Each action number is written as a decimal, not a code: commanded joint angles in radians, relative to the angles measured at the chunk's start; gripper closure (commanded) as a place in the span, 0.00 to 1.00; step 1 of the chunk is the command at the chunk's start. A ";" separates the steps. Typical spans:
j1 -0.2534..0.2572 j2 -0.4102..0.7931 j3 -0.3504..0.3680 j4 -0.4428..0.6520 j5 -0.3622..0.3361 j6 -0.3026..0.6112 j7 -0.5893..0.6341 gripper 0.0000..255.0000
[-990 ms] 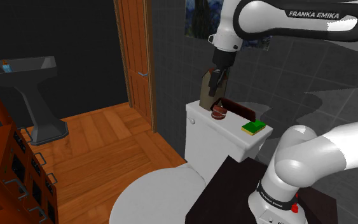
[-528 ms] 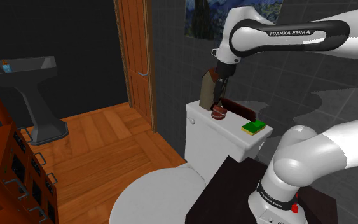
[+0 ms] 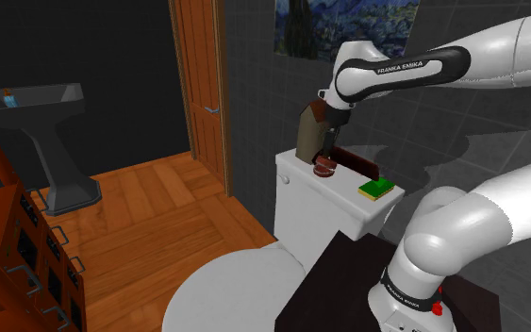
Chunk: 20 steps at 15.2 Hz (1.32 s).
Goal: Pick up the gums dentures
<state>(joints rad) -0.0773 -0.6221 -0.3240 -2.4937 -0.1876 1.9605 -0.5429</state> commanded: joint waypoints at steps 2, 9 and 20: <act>-0.005 0.079 -0.064 0.007 -0.016 0.073 -0.072 0.00; 0.009 0.309 -0.221 0.072 0.011 0.233 -0.264 0.00; 0.028 0.480 -0.294 0.062 0.094 0.397 -0.382 0.00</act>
<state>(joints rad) -0.0510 -0.1544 -0.6151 -2.4298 -0.1011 2.3457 -0.9191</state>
